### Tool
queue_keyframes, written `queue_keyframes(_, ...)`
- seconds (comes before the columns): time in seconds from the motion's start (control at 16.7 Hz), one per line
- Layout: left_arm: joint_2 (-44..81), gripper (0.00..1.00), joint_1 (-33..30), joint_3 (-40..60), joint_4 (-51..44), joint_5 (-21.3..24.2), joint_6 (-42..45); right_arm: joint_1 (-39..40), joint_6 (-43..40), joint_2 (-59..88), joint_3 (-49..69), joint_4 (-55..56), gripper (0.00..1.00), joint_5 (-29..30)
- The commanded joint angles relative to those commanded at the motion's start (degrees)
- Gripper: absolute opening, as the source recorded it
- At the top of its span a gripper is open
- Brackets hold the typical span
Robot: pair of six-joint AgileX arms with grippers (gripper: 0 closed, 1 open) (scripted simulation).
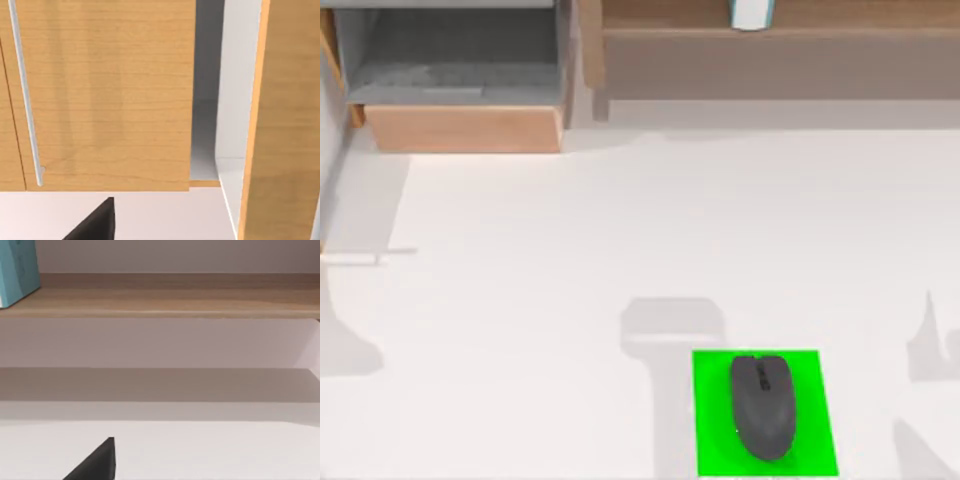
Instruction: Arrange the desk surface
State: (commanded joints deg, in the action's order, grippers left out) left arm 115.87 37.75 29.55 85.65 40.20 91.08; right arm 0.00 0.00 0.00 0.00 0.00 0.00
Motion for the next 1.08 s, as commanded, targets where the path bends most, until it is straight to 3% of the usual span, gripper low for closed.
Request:
queue_keyframes(0.18, 0.0, 1.00, 0.0, 0.0, 0.0, 0.0, 0.0, 0.0, 0.0, 0.0, 0.0, 0.0, 1.00, 0.0)
queue_keyframes(0.96, 0.0, 0.02, 0.0, 0.0, 0.0, 0.0, 0.0, 0.0, 0.0, 0.0, 0.0, 0.0, 1.00, 0.0)
queue_keyframes(1.08, 0.0, 0.00, 0.0, 0.0, 0.0, 0.0, 0.0, 0.0, 0.0, 0.0, 0.0, 0.0, 1.00, 0.0)
